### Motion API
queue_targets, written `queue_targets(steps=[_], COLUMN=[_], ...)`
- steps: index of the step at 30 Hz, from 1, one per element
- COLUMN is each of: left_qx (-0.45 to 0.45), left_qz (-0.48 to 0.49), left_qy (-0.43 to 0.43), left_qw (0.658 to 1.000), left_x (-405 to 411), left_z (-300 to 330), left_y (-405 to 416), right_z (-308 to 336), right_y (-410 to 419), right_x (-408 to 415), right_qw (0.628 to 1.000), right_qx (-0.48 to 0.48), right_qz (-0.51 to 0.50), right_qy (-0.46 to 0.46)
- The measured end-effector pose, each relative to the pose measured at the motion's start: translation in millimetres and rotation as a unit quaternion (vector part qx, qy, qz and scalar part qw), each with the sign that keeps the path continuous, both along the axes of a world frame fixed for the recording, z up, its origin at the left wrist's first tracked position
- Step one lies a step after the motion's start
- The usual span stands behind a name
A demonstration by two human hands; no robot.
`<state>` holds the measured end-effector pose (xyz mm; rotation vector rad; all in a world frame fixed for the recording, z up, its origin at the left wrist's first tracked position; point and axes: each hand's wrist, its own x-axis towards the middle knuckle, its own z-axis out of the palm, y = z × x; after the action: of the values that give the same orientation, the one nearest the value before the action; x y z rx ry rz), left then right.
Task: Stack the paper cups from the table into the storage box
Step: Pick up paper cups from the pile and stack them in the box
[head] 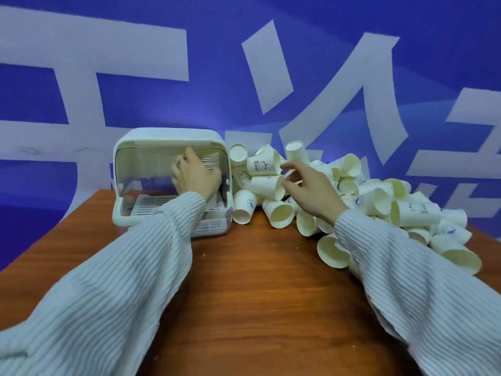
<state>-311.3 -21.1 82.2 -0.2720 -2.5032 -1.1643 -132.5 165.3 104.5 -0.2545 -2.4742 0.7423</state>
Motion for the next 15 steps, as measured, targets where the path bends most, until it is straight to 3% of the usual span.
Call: queue_targets(steps=[4, 7, 10, 13, 15], left_qx=[-0.041, -0.076, -0.164, -0.232, -0.256], left_qz=[-0.062, -0.214, -0.344, -0.411, -0.425], left_qy=[0.128, 0.113, 0.095, 0.118, 0.121], left_qw=[0.989, 0.967, 0.92, 0.873, 0.86], left_x=[45.1, 75.0, 109.8, 147.6, 169.2], left_z=[-8.0, -19.1, -28.8, -43.4, -54.1], left_y=[8.1, 28.2, 51.6, 78.7, 96.0], right_z=[2.8, 1.2, 1.3, -0.7, -0.7], right_y=[17.9, 36.9, 51.6, 60.9, 62.3], right_x=[37.0, 67.4, 99.3, 131.1, 152.4], right_qw=[0.998, 0.991, 0.973, 0.954, 0.939], right_qx=[0.03, 0.064, 0.117, 0.121, 0.126], right_qz=[-0.045, -0.072, -0.097, -0.141, -0.178], right_qy=[-0.039, -0.095, -0.171, -0.234, -0.266])
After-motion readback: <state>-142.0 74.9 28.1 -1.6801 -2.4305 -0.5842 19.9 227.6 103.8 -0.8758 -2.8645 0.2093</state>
